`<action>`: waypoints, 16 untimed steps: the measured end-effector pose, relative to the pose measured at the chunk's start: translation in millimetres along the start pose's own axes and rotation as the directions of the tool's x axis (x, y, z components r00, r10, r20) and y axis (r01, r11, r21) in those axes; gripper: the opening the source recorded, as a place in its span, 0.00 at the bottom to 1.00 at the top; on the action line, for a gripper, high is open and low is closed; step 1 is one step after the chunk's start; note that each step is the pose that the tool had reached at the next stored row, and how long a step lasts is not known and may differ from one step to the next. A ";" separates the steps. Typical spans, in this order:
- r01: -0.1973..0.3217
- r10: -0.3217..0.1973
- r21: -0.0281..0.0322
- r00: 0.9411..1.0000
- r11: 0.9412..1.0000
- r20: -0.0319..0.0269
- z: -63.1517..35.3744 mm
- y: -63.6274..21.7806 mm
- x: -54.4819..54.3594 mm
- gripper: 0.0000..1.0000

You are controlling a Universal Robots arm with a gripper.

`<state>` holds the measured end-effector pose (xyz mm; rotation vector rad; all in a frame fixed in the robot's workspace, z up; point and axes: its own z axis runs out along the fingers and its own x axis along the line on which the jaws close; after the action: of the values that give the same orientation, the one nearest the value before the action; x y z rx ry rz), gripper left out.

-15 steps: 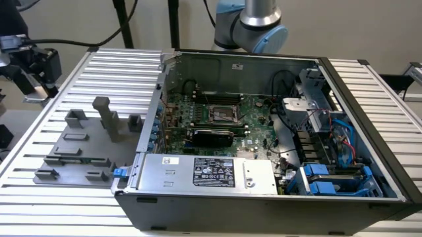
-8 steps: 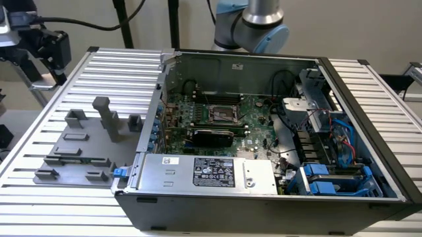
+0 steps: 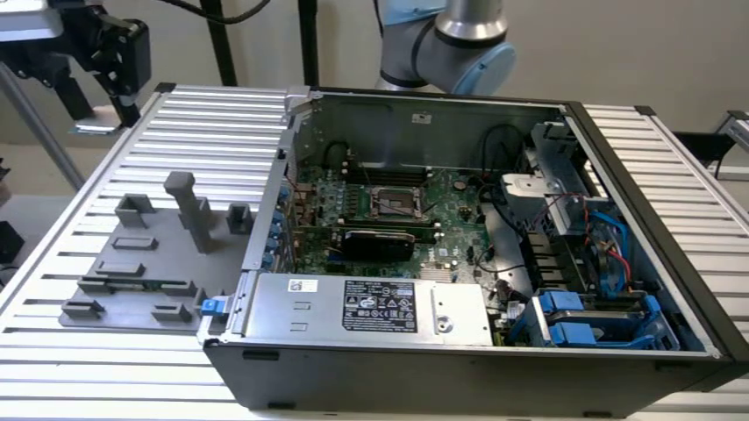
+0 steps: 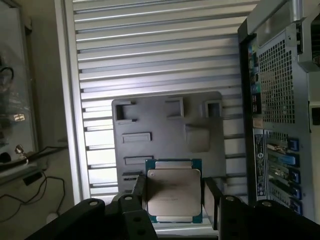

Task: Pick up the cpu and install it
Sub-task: 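Pick up the cpu and move it towards the insertion slot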

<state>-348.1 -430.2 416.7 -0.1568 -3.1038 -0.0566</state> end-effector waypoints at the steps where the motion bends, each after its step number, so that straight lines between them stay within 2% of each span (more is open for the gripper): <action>1: 0.000 0.000 0.000 1.000 1.000 -0.001 -3.0 0.6 -4.4 0.55; 8: 0.000 0.000 0.000 1.000 1.000 -0.007 -15.1 4.2 -35.7 0.55; 16: 0.000 0.000 0.001 1.000 1.000 -0.009 -19.3 8.2 -71.9 0.55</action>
<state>-275.3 -430.0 433.7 -0.1567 -3.0942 -0.0563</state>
